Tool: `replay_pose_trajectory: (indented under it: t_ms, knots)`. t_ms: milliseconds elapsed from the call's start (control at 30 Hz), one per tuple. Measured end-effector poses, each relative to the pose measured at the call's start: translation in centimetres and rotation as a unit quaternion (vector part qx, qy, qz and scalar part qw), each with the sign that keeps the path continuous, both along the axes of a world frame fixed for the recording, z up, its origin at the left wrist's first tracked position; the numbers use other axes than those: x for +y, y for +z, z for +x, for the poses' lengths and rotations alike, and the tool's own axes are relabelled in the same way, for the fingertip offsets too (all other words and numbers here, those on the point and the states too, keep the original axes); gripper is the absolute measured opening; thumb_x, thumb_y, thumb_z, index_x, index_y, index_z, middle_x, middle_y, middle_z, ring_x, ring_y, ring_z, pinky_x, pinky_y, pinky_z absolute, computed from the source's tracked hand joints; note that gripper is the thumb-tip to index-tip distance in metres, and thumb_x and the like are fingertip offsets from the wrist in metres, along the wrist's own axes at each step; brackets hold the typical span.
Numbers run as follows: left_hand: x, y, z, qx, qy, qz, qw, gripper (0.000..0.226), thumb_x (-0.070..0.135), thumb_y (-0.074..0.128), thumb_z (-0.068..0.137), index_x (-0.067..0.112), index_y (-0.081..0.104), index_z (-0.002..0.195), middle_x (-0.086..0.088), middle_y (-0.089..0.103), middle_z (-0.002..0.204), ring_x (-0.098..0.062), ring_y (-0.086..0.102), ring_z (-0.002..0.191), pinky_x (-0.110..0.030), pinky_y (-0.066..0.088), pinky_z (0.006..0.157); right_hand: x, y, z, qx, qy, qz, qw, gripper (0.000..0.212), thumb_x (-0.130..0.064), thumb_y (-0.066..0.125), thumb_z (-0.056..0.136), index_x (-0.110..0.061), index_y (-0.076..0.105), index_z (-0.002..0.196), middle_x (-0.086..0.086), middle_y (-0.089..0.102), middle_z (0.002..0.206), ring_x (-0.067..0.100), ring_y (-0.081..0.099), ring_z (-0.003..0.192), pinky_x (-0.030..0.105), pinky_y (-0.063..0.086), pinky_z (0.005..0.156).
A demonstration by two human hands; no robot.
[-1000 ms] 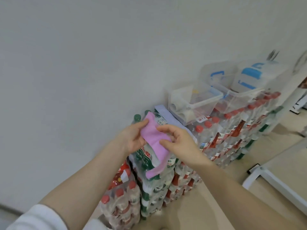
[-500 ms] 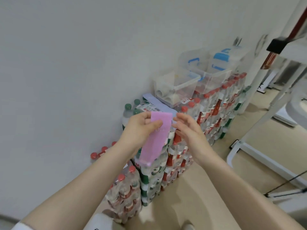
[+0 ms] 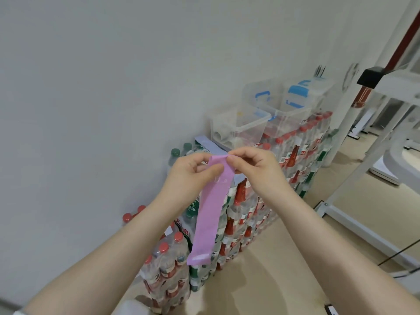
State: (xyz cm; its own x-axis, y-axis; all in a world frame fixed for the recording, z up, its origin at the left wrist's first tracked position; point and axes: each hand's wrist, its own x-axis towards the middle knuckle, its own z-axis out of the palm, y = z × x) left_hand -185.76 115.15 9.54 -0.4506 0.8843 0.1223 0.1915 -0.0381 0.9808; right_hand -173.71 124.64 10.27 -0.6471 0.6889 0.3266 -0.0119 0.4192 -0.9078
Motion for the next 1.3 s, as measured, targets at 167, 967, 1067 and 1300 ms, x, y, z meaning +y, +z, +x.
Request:
replay_pose_trajectory:
  t_ms: [167,967,1067,1300]
  knots:
    - [0.1,-0.3,0.0,0.009,0.0,-0.012,1.0,0.023,0.014,0.056,0.089,0.015,0.065,0.068,0.0,0.067,0.065,-0.014,0.06,0.064,-0.03,0.052,0.069,0.4,0.0,0.9,-0.007,-0.02,0.005,1.0,0.02,-0.006,0.061,0.085,-0.026,0.063,0.083,-0.001,0.062,0.078,0.011,0.06,0.068,0.029,0.053,0.069]
    - [0.6,-0.6,1.3,-0.084,0.011,-0.049,0.995,0.019,0.019,0.059,0.088,0.008,0.068,0.077,0.002,0.071,0.065,-0.008,0.064,0.058,-0.016,0.05,0.059,-0.1,-1.1,2.1,-0.009,-0.019,-0.04,0.999,0.018,-0.002,0.064,0.081,-0.021,0.064,0.082,-0.003,0.065,0.076,0.011,0.062,0.068,0.029,0.051,0.07]
    - [0.5,-0.6,1.4,-0.034,0.025,-0.026,0.999,0.02,0.022,0.059,0.088,0.013,0.07,0.074,0.004,0.07,0.064,-0.006,0.063,0.058,-0.018,0.051,0.062,-0.4,-0.9,1.9,0.012,-0.006,-0.048,0.999,0.018,-0.004,0.066,0.08,-0.021,0.068,0.08,-0.007,0.068,0.075,0.005,0.063,0.069,0.019,0.051,0.066]
    - [0.3,-0.5,1.4,0.0,0.041,0.007,0.999,0.027,0.025,0.058,0.088,0.007,0.067,0.07,0.007,0.067,0.057,-0.002,0.058,0.052,-0.013,0.047,0.056,-0.3,-0.3,1.5,0.016,-0.031,-0.043,0.998,0.019,-0.005,0.067,0.079,-0.022,0.066,0.072,-0.014,0.066,0.062,0.002,0.06,0.06,0.015,0.049,0.059]
